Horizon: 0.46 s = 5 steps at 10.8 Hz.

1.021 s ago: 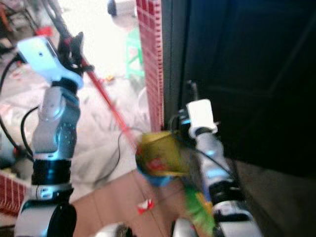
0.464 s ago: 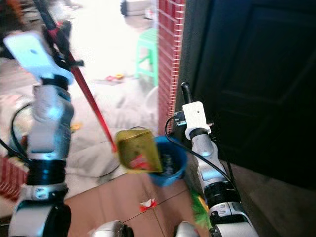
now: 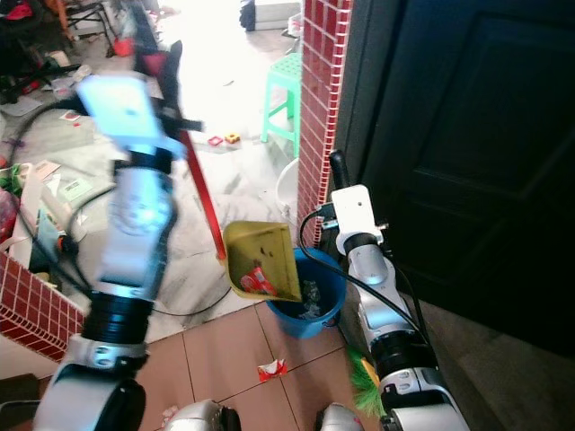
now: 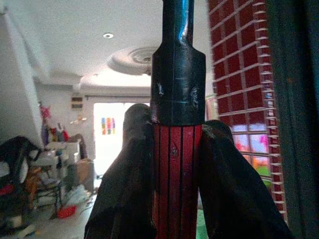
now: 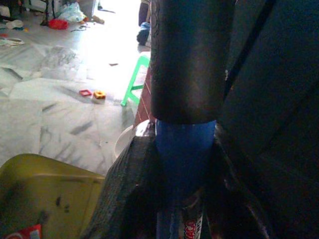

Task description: Sweep floor

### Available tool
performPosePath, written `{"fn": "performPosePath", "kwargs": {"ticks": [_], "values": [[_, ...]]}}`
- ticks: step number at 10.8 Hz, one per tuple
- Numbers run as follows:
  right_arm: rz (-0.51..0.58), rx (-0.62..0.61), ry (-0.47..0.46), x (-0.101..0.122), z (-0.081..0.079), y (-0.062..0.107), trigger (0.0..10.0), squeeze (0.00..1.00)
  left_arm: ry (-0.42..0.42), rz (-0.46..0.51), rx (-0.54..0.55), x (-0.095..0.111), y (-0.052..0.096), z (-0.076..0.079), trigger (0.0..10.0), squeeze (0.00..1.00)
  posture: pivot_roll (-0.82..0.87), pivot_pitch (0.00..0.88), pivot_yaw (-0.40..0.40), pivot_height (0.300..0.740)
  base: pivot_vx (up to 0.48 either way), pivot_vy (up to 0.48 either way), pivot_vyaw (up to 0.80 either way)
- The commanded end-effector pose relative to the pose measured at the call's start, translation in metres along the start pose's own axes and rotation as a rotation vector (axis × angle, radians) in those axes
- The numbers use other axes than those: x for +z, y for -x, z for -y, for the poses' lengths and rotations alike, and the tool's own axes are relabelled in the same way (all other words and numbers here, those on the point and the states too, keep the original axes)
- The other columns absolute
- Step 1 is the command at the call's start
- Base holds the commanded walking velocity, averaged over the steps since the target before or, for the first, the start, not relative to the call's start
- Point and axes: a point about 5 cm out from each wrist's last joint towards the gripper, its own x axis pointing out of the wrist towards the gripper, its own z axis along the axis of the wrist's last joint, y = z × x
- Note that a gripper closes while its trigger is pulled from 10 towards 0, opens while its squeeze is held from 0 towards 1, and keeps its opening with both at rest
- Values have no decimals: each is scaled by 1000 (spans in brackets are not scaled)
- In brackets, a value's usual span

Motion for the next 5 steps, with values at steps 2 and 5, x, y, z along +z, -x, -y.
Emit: {"fn": "performPosePath", "kwargs": {"ticks": [2, 5], "values": [[37, -3, 13, 8, 2, -1, 10000, 0, 66, 82, -89, 12, 1, 25, 10000, 0, -47, 23, 58, 740, 0, 0, 0], [41, 4, 15, 9, 1, -2, 10000, 0, 92, 111, -574, 10, 32, 74, 10000, 0, -41, 21, 54, 740, 0, 0, 0]]}}
